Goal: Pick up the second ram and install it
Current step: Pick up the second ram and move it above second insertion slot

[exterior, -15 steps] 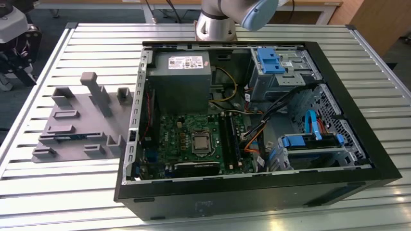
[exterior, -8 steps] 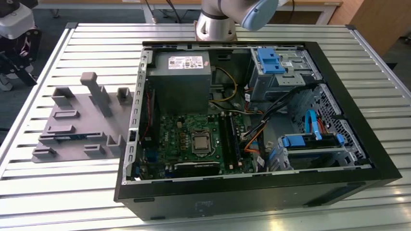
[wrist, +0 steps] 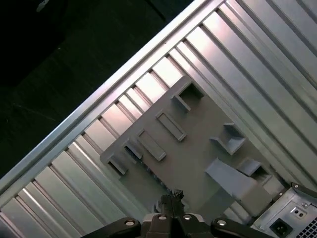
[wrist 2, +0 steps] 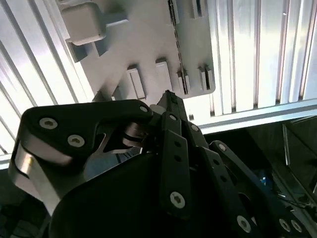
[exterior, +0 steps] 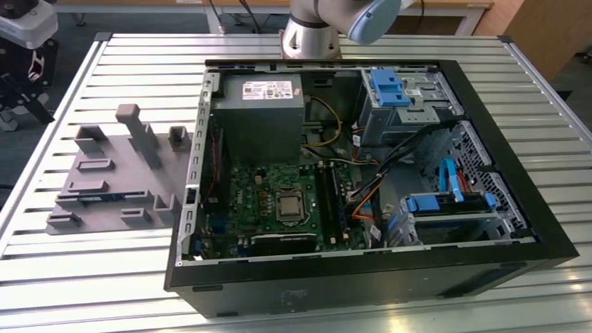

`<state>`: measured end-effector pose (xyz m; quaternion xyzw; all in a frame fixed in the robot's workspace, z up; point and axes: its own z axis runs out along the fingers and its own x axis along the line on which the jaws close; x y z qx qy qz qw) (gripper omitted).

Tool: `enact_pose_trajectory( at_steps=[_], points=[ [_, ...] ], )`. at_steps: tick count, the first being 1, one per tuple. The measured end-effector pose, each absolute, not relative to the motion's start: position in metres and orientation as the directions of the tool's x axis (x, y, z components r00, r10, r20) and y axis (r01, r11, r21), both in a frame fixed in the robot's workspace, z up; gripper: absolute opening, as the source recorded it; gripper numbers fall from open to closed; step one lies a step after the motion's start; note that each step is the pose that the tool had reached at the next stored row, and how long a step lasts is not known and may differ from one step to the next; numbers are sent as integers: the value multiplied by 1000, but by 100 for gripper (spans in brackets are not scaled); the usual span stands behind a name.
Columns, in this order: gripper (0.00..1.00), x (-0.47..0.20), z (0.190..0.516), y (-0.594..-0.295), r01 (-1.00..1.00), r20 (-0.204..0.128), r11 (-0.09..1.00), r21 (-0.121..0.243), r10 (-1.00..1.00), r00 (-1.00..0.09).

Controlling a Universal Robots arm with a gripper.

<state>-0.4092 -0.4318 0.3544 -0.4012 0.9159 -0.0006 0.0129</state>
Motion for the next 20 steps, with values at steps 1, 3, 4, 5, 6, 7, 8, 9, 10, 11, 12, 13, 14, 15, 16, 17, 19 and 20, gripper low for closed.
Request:
enact_pose_trajectory(
  at_steps=[1,3,4,5,6,7,8,9,10,11,12,13,14,15,16,17,19,20],
  points=[
    [11,-409,354,-432,-747,-23,665,-11,-747,-664],
    [11,-409,354,-432,-771,-23,637,-11,-771,-636],
    [11,-409,354,-432,-782,-23,623,-11,-782,-622],
    [11,-409,354,-432,-794,-23,608,-11,-794,-608],
    [11,-409,354,-432,-804,-23,594,-11,-804,-594],
    [11,-409,354,-432,-815,-23,579,-11,-815,-579],
    [11,-409,353,-432,-825,-23,565,-11,-825,-564],
    [11,-409,353,-432,-836,-23,549,-11,-836,-548],
    [11,-409,353,-432,-843,-23,538,-12,-843,-538],
    [11,-409,353,-432,-848,-23,529,-12,-848,-529],
    [11,-410,353,-432,-854,-22,520,-12,-854,-519],
    [11,-410,353,-432,-860,-22,510,-13,-860,-510],
    [11,-410,353,-432,-866,-21,500,-13,-866,-500],
    [11,-410,353,-432,-869,-21,494,-13,-869,-494],
    [11,-410,353,-432,-870,-21,492,-12,-870,-492],
    [11,-410,353,-432,-871,-21,492,-12,-871,-492],
    [11,-410,353,-432,-871,-21,492,-13,-871,-492],
    [11,-410,353,-432,-871,-21,492,-13,-871,-492]
  ],
)
